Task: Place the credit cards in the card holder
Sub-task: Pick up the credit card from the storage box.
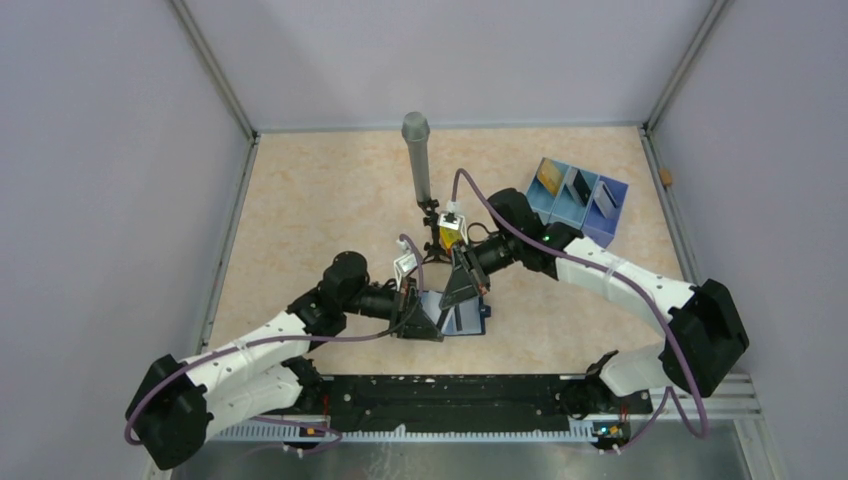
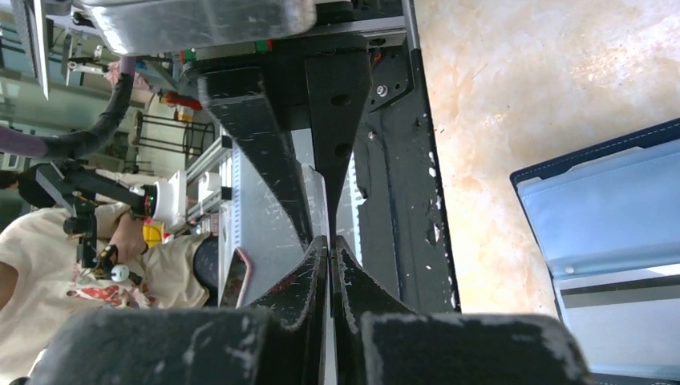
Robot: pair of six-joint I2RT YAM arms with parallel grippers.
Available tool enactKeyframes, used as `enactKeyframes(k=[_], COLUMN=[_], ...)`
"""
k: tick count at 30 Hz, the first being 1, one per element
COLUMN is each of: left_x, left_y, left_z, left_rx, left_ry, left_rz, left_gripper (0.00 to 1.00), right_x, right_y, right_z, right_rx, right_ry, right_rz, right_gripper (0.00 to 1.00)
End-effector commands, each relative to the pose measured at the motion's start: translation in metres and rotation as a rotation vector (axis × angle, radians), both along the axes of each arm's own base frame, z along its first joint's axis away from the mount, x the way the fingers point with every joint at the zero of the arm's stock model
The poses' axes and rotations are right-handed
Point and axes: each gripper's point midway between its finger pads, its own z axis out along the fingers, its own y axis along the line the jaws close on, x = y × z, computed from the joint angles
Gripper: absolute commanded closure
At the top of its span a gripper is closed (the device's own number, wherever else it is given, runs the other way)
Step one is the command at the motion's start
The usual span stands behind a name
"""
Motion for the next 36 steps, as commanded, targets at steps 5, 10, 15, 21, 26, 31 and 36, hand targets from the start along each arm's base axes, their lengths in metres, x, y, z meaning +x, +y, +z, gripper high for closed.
enactKeyframes(k=[5,10,15,21,26,31,36], left_x=[0.002,0.016,0.027,0.045,0.054,0.055,0.054], left_y=[-0.005,-0.009,-0.013,-0.014,-0.011,-0.008,-0.008], left_z=[0.01,-0.002,-0.006,0.005,0.018,0.018,0.02], left_rx=[-0.051,-0.02,-0.053,-0.14,-0.209,-0.218,-0.225], left_ry=[-0.05,0.006,0.094,0.131,0.115,0.116,0.113], left_rz=[-0.018,0.082,0.169,0.296,0.365,0.387,0.382], left_gripper=[1.0,1.0,1.0,1.0,1.0,1.0,1.0], right_x=[0.006,0.017,0.036,0.055,0.059,0.049,0.047], right_y=[0.006,0.005,0.0,-0.004,-0.002,0.005,0.007], right_z=[0.01,0.004,0.001,0.0,0.009,0.026,0.036], right_rx=[0.02,-0.009,-0.002,0.039,0.197,0.352,0.431], right_ry=[-0.077,-0.069,-0.06,-0.031,0.051,0.086,0.106], right_rz=[0.015,-0.03,-0.135,-0.335,-0.498,-0.544,-0.564], right_gripper=[1.0,0.85,0.38,0.29,0.31,0.38,0.5])
